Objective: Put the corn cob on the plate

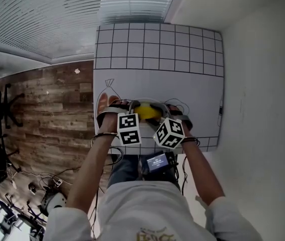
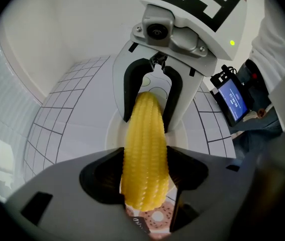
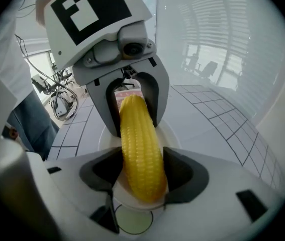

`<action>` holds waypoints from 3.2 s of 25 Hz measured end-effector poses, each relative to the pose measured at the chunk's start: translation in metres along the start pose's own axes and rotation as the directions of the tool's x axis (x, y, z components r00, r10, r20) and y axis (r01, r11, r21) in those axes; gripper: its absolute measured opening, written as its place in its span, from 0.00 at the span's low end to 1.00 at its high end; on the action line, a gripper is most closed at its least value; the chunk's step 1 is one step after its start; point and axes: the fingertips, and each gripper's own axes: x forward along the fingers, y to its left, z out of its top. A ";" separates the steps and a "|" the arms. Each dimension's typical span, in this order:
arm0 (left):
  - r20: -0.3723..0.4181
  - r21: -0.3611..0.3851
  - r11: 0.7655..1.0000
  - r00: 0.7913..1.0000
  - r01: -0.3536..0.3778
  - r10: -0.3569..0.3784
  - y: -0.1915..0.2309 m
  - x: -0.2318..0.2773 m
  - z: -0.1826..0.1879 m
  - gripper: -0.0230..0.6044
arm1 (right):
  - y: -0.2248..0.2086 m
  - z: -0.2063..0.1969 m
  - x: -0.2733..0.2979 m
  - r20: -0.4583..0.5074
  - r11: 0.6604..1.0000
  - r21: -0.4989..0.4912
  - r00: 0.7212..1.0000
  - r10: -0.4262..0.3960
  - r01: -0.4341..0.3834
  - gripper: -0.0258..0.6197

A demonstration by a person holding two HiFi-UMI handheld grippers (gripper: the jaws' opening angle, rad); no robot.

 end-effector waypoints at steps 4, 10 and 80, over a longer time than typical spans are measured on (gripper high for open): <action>0.035 -0.025 1.000 0.999 -0.018 0.018 0.001 -0.001 0.001 0.45 | -0.002 0.000 -0.001 0.003 0.999 0.031 1.000 -0.017 0.017 0.44; 0.042 -0.017 1.000 0.999 -0.018 0.018 0.001 -0.002 0.001 0.45 | -0.002 -0.001 -0.002 -0.019 0.999 0.041 1.000 -0.021 0.022 0.44; 0.476 -0.733 0.619 0.438 -0.281 0.763 0.024 -0.272 0.023 0.05 | -0.026 0.078 -0.232 0.289 0.668 0.576 0.647 -0.705 0.471 0.05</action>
